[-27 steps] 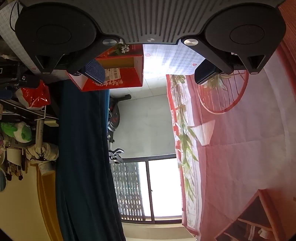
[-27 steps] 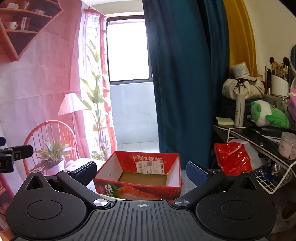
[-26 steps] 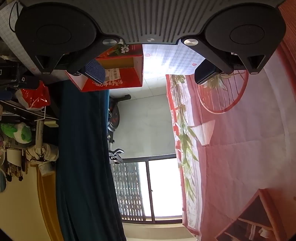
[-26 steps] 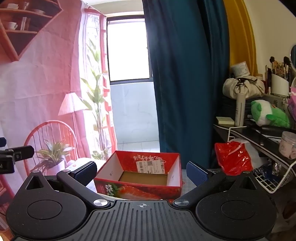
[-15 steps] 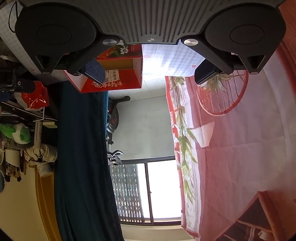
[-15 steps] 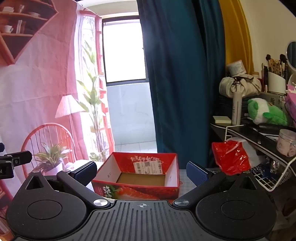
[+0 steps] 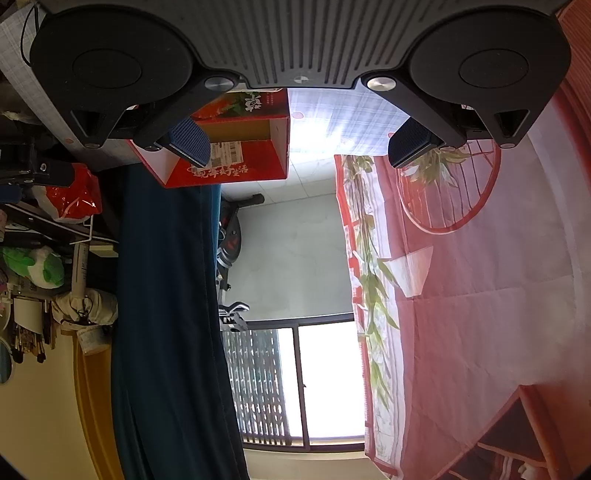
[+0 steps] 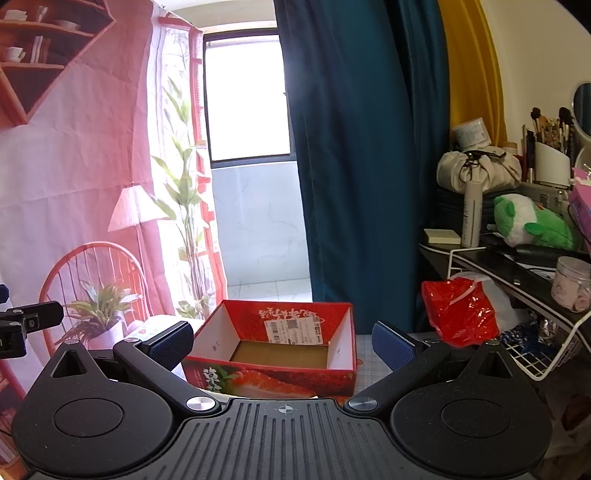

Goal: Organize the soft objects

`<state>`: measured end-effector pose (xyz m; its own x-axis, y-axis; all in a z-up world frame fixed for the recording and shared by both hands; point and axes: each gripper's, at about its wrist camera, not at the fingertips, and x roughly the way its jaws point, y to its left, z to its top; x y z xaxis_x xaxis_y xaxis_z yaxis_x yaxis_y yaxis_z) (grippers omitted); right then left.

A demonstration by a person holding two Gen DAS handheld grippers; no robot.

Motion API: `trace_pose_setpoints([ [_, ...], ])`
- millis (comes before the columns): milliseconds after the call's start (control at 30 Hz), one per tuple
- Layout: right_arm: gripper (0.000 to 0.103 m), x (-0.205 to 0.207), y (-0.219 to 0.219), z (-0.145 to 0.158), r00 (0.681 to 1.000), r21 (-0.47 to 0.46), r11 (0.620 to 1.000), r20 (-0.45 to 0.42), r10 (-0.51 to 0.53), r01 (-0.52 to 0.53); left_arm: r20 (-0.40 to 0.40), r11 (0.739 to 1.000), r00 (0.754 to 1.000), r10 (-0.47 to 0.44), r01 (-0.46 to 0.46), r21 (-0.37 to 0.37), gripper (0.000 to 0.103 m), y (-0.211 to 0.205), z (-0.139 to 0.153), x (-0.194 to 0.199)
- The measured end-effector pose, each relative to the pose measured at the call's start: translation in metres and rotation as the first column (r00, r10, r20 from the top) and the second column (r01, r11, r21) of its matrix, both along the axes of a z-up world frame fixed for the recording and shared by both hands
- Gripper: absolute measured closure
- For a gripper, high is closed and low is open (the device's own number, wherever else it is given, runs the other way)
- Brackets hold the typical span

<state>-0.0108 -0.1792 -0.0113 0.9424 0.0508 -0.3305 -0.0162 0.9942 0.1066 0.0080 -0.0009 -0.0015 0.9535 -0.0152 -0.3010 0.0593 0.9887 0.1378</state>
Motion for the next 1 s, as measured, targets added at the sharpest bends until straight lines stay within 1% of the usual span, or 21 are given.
trace_pose_setpoints([
  [1000, 0.000, 0.0003, -0.0001, -0.0008, 1.000, 0.001, 1.000, -0.006, -0.014, 0.014, -0.017, 1.000, 1.000, -0.015, 0.014, -0.010, 0.000, 0.0007, -0.0020, 0.0011],
])
